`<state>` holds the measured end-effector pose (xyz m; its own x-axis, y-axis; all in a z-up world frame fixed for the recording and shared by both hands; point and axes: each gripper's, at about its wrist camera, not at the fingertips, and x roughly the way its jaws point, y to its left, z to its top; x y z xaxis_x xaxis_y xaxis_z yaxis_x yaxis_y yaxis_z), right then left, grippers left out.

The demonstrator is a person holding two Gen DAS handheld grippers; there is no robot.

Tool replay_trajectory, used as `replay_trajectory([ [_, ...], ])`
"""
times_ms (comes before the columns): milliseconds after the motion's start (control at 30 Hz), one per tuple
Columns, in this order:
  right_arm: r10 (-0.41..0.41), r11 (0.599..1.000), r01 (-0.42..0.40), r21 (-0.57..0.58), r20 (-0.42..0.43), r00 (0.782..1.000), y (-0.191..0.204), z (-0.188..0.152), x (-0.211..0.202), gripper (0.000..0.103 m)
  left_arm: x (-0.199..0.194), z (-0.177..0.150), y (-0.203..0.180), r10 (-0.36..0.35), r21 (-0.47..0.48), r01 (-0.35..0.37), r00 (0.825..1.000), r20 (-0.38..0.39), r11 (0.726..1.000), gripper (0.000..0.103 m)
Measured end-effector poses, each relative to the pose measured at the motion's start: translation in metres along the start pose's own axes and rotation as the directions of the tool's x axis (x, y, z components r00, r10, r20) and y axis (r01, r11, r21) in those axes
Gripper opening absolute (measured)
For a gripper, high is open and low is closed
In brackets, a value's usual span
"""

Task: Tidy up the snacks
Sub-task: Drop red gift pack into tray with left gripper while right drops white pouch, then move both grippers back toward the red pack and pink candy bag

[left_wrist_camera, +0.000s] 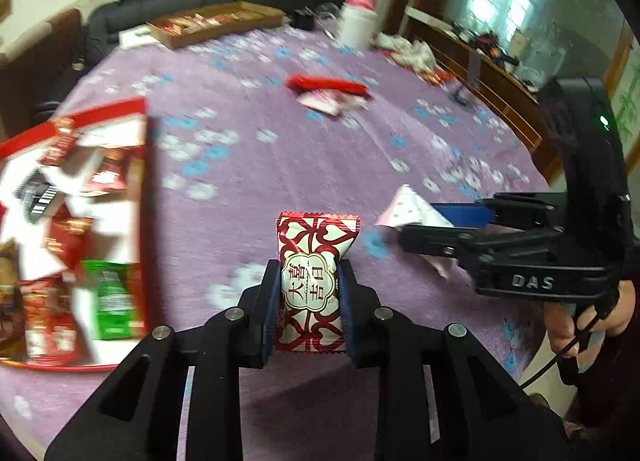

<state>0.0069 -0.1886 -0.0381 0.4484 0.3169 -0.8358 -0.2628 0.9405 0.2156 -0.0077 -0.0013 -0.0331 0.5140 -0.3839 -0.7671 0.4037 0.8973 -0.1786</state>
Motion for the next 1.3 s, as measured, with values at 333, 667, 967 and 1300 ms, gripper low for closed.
replay_trajectory([
  [333, 0.211, 0.956, -0.200, -0.216, 0.032, 0.977, 0.141, 0.103, 0.052, 0.045, -0.052, 0.018, 0.123, 0.311, -0.183, -0.299, 0.949, 0.043, 0.937, 0.024],
  [667, 0.243, 0.944, -0.217, -0.249, 0.077, 0.967, 0.190, 0.129, 0.082, 0.062, -0.049, 0.014, 0.165, 0.634, -0.234, -0.618, 0.774, -0.013, 0.750, 0.063],
  [967, 0.227, 0.968, -0.199, -0.151, 0.191, 0.955, 0.103, 0.099, 0.049, 0.071, -0.055, 0.014, 0.131, 0.718, -0.238, -0.685, 0.691, 0.087, 0.689, 0.084],
  [1300, 0.125, 0.992, -0.117, -0.046, 0.234, 0.964, 0.020, 0.081, 0.021, 0.072, -0.034, 0.037, 0.080, 0.678, -0.172, -0.659, 0.726, 0.109, 0.733, 0.084],
])
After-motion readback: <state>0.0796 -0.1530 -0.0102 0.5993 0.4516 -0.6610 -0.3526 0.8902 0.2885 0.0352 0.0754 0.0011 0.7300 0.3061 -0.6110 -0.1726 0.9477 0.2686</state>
